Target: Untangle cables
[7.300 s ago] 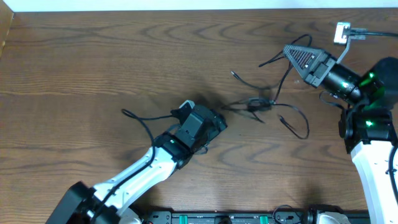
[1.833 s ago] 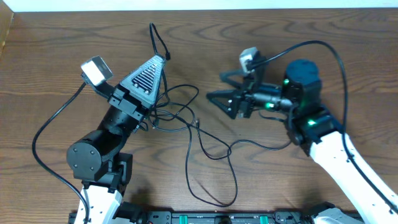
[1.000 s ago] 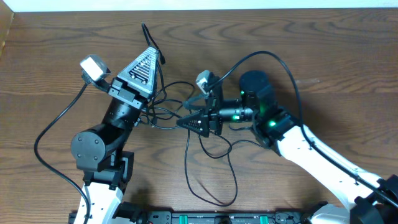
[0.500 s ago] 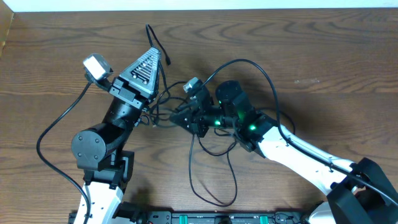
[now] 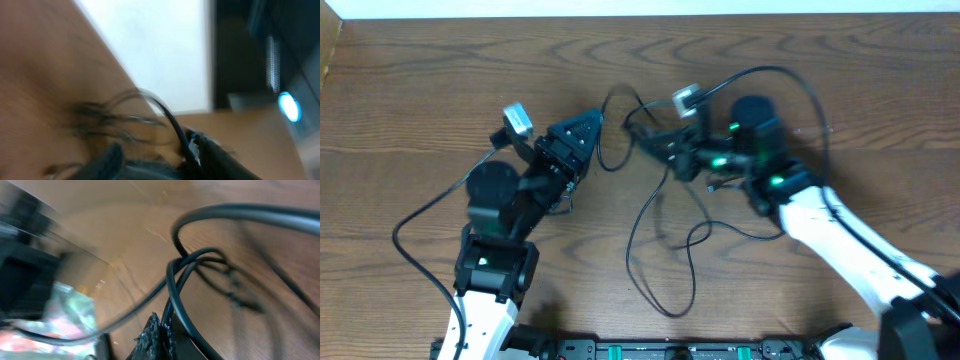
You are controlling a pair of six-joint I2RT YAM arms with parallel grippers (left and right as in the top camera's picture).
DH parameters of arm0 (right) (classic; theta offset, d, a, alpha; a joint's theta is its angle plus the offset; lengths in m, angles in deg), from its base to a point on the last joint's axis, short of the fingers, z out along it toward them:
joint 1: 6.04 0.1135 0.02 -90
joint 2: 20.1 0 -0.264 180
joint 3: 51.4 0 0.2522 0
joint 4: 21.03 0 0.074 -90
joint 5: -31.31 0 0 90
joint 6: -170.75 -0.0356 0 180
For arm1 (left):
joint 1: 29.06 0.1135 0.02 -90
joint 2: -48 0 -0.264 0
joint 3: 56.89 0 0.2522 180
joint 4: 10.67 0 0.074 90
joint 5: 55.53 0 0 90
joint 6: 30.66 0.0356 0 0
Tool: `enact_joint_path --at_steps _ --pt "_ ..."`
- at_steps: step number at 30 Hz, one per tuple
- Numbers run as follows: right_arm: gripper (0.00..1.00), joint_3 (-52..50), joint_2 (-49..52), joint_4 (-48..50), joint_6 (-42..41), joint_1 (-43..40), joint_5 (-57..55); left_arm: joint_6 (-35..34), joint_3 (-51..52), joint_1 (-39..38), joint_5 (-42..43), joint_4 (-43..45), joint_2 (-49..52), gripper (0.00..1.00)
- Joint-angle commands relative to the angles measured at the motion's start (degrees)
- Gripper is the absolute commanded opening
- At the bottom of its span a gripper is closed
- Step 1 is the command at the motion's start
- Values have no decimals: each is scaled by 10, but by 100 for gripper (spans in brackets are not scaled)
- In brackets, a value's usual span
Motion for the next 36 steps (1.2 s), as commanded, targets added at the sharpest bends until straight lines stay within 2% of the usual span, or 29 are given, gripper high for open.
enact_joint_path --at_steps 1,2,7,13,18,21,26,31,36 --pt "1 4 -45 6 -34 -27 121 56 -6 0 -63 -61 23 63" --pt "1 4 -53 6 -39 -33 132 57 -6 0 -66 -83 32 67" --pt "1 4 -83 46 -71 -38 186 64 -6 0 -62 -153 91 75" --pt "1 4 -95 142 -99 -38 295 167 -6 0 14 -129 142 84" --pt "1 4 -92 139 43 -38 429 260 -6 0 107 -60 143 84" --pt "1 3 -84 103 100 -38 431 263 -6 0 118 -49 142 84" --pt "1 3 -54 7 175 -42 345 263 -6 3 120 -49 139 84" --pt "1 3 -26 -129 294 -42 212 264 -6 30 137 -49 125 85" --pt "1 3 -24 -205 401 -42 69 337 -6 85 143 -57 110 85"
